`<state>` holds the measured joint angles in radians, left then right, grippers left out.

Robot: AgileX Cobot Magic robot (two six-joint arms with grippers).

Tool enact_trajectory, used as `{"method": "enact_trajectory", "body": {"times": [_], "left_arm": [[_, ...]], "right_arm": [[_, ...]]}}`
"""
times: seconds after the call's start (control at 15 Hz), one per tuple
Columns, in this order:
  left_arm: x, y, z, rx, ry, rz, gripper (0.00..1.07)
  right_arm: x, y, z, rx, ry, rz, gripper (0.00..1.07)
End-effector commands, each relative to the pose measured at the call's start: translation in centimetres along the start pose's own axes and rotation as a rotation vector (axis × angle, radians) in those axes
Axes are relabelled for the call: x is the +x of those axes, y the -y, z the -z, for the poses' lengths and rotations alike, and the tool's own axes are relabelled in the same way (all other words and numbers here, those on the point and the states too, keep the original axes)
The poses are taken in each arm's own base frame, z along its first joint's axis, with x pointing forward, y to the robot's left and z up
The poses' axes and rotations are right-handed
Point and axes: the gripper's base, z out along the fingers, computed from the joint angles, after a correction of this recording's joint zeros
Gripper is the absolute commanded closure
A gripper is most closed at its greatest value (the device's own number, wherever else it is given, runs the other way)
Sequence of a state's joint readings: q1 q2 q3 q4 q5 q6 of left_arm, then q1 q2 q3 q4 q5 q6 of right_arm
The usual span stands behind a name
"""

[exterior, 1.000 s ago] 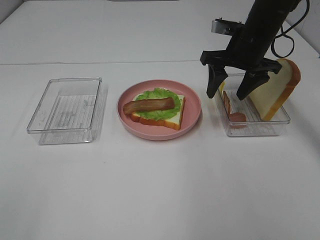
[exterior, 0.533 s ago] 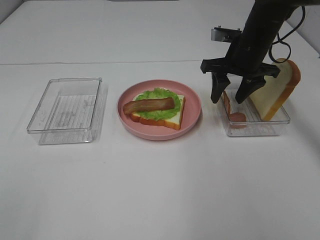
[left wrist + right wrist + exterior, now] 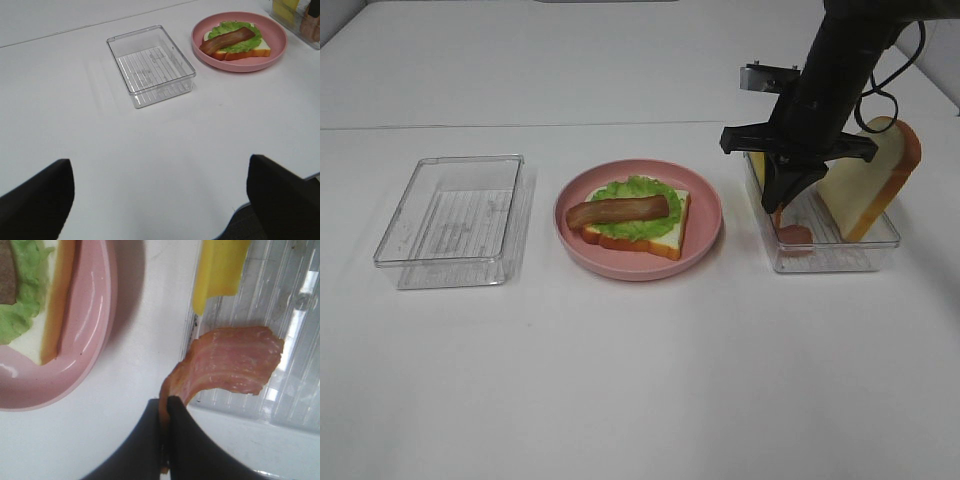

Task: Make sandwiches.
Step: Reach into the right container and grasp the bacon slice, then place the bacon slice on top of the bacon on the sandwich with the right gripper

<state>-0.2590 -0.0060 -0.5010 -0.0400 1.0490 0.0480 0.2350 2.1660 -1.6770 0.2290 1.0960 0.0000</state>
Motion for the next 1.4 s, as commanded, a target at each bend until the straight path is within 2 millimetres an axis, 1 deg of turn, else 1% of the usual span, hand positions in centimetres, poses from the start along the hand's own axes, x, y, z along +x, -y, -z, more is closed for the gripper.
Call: {"method": "enact_trajectory", "body": {"times": [0.07,0.27,0.33,0.47,0.67,0.8,0.93,1.0,1.07,1.2,1.27,1.33,1.4], "left_arm": [[0.1,0.1,0.3,0.001,0.029,0.003,0.18],[0.1,0.1,0.3,0.001,0.029,0.003,0.18],[0.1,0.1,0.3,0.001,0.029,0.003,0.18],[0.1,0.1,0.3,0.001,0.029,0.003,0.18],[0.1,0.1,0.3,0.001,0.029,0.003,0.18],[0.1,0.1,0.3,0.001,0.029,0.003,0.18],[0.1,0.1,0.3,0.001,0.029,0.003,0.18],[0.1,0.1,0.3,0.001,0.029,0.003,0.18],[0.1,0.1,0.3,0.001,0.029,0.003,0.18],[0.1,0.1,0.3,0.001,0.029,0.003,0.18],[0.1,0.1,0.3,0.001,0.029,0.003,0.18],[0.1,0.1,0.3,0.001,0.029,0.003,0.18],[0.1,0.1,0.3,0.001,0.029,0.003,0.18]], "right_arm": [[0.0,0.0,0.2,0.007,-0.008,0.005,1.07],[0.5,-0.4,1.8,0.004,0.011,0.014,1.07],[1.1,-0.7,3.5,0.001,0.022,0.027,1.07],[2.1,-1.2,6.0,-0.004,0.054,0.041,1.07],[3.7,-2.3,10.5,-0.049,0.172,0.065,1.07],[4.6,-3.4,12.5,-0.133,0.220,0.092,1.07],[4.9,-4.7,13.2,-0.271,0.235,0.140,1.07],[4.9,-5.0,13.2,-0.302,0.241,0.153,1.07],[4.5,-6.0,13.3,-0.423,0.273,0.188,1.07],[3.9,-6.8,13.2,-0.531,0.316,0.204,1.07],[2.8,-8.2,12.1,-0.669,0.337,0.226,1.07],[2.4,-9.2,11.3,-0.712,0.346,0.248,1.07],[1.7,-10.1,10.0,-0.739,0.349,0.245,1.07]]}}
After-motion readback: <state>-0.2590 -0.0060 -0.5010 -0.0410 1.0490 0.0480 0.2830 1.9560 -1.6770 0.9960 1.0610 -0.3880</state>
